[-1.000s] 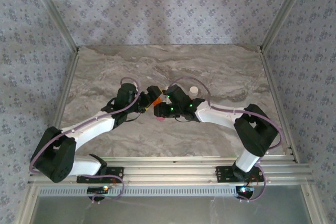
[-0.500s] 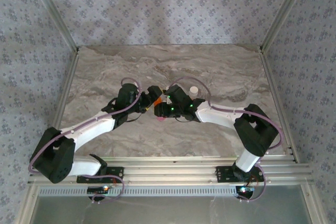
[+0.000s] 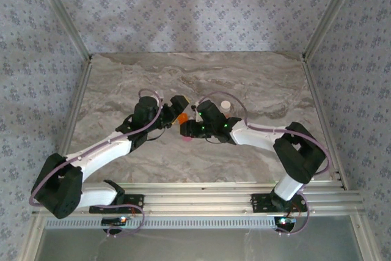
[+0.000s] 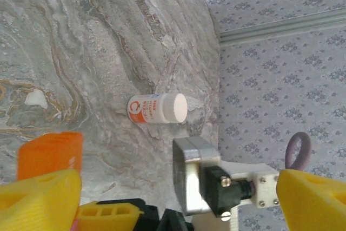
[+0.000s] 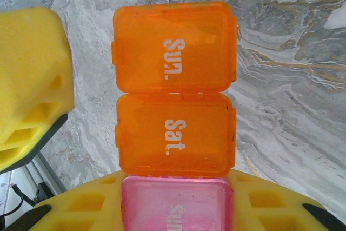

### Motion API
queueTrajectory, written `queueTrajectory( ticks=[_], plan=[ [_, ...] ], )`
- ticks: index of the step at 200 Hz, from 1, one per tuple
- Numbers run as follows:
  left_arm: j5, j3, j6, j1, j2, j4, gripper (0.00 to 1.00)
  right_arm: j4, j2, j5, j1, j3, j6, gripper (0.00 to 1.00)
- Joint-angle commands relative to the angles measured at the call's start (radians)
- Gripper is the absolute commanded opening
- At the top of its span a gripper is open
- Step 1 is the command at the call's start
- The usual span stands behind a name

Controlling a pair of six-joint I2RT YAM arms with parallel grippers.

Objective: Sort the pills into containers

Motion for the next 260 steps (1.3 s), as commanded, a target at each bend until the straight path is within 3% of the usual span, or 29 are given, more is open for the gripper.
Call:
queueTrajectory(
  ticks=[1,260],
  plan=[
    [-0.024,0.034,0.018,-0.002,-0.027,-0.073,0.92,0.022,-0.044,-0.016,-0.018,-0.015,0.021,0.07],
    [0.035,0.078,0.012,0.005,0.046,-0.001,0.92,0.013,0.030,-0.066,0.019,0.072,0.008,0.06]
  ],
)
